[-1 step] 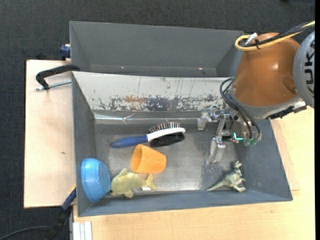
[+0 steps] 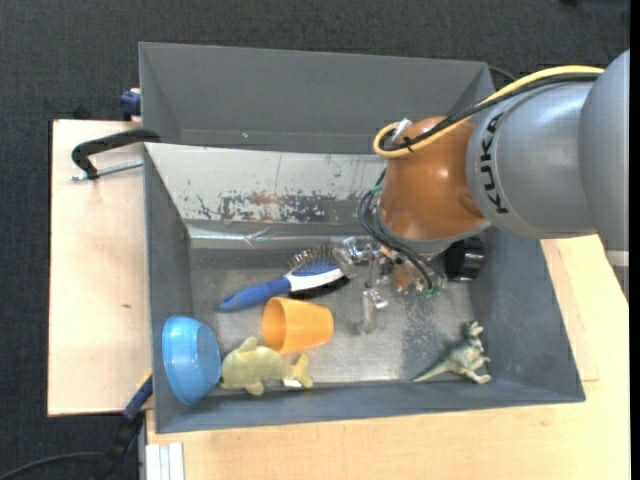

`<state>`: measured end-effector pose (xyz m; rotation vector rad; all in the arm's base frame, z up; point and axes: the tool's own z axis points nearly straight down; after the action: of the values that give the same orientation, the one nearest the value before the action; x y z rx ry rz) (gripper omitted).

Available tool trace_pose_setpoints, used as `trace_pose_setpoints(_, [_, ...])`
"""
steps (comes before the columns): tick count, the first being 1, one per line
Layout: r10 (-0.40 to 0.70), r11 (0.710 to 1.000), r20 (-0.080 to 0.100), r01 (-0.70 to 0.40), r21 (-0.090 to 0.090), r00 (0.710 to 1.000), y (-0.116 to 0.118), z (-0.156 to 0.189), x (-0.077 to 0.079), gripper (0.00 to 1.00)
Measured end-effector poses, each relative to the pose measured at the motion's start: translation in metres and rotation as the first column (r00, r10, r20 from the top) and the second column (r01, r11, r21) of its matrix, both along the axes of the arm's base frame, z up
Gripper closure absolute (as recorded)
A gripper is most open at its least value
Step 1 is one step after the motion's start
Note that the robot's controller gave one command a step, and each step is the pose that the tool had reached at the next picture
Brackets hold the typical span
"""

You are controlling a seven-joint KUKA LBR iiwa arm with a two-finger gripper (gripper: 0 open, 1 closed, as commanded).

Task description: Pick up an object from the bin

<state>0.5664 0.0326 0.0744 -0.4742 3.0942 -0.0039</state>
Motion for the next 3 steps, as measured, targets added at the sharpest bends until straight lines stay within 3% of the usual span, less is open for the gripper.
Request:
trace_pose_setpoints(1, [0.177,0.984,-0.013,-0.177,0.001,0.984,-0.02,0.027,-0.072,0.0])
trace_pose_setpoints(2, [0.668,0.744,-0.007,-0.668,-0.005,0.744,-0.133,0.027,-0.031,0.0])
trace_pose_setpoints(3, [0.862,0.508,0.0,-0.862,0.001,0.508,-0.179,-0.003,-0.07,0.0])
